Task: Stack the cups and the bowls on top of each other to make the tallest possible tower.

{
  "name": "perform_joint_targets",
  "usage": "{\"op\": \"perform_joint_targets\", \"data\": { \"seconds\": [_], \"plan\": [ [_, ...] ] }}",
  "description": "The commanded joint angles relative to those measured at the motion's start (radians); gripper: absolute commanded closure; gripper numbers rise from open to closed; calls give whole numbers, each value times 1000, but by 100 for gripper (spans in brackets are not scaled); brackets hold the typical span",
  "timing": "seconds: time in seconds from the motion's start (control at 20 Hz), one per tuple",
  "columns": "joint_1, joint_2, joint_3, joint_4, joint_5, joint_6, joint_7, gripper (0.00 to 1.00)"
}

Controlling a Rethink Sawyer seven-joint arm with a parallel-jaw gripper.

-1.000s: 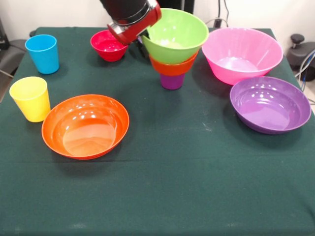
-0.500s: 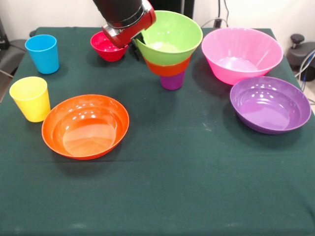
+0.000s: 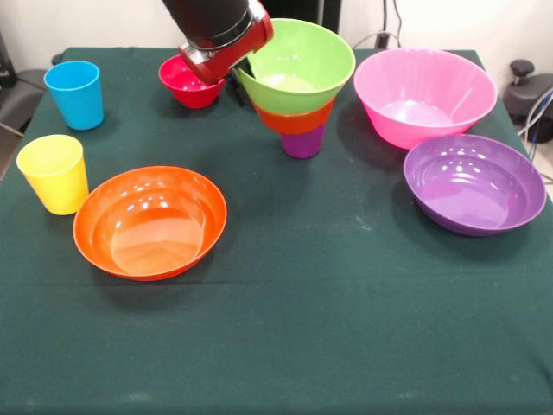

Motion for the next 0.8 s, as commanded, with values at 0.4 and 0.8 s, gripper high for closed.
{"op": "perform_joint_targets", "data": {
  "seconds": [0.4,0.8],
  "plan": [
    [-14,41,-72,58,-54,51,3,100],
    [-30,45,-80,95,-55,33,23,100]
  ]
}}
